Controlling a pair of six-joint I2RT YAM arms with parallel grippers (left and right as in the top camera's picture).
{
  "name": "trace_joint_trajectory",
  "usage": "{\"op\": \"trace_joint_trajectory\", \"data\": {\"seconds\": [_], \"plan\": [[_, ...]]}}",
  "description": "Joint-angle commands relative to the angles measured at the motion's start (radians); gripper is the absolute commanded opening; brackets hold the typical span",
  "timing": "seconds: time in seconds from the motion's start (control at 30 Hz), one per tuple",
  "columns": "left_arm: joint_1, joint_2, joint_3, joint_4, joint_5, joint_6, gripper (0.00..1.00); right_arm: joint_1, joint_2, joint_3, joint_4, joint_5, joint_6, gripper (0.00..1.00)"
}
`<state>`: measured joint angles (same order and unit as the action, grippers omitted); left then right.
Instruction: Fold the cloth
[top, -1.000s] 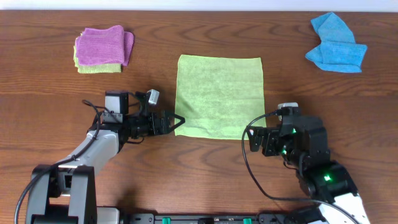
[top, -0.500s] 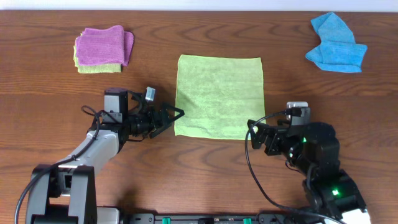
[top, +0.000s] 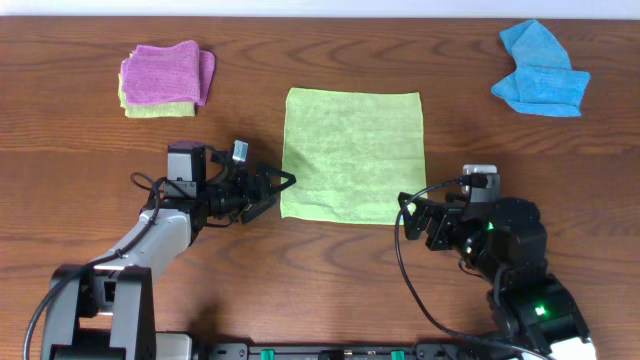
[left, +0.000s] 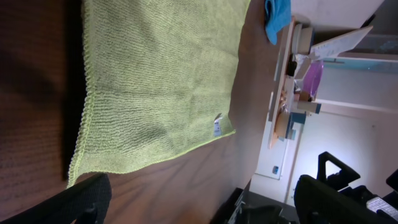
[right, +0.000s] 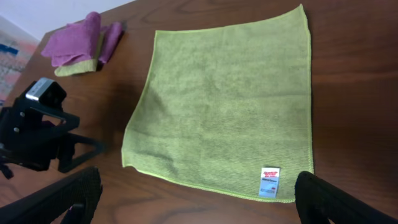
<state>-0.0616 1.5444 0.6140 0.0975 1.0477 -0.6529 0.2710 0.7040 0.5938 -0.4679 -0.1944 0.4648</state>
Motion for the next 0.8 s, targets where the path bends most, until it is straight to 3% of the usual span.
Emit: {"op": "trace_joint_trajectory", "data": {"seconds": [0.0, 0.3, 0.37, 0.4, 0.63, 0.77], "plan": [[0.003, -0.008, -0.007, -0.001, 0.019, -0.017, 0.95, -0.01, -0.006, 0.026, -0.001, -0.027, 0.04, 0.99], [0.003, -0.008, -0.007, -0.008, -0.036, -0.016, 0.95, -0.01, -0.003, 0.026, -0.001, -0.047, 0.04, 0.99], [0.002, -0.008, -0.007, -0.011, -0.038, -0.017, 0.95, -0.01, 0.003, 0.026, 0.002, -0.046, 0.034, 0.78], [0.003, -0.008, -0.007, -0.008, -0.038, -0.017, 0.95, -0.01, 0.006, 0.026, 0.001, -0.041, 0.032, 0.99], [0.004, -0.01, -0.006, 0.042, 0.029, -0.067, 0.96, -0.01, 0.015, 0.026, 0.027, -0.14, 0.072, 0.99], [0.002, -0.11, -0.005, -0.011, -0.14, 0.027, 0.95, -0.01, 0.014, 0.051, 0.035, -0.095, -0.02, 0.99]]}}
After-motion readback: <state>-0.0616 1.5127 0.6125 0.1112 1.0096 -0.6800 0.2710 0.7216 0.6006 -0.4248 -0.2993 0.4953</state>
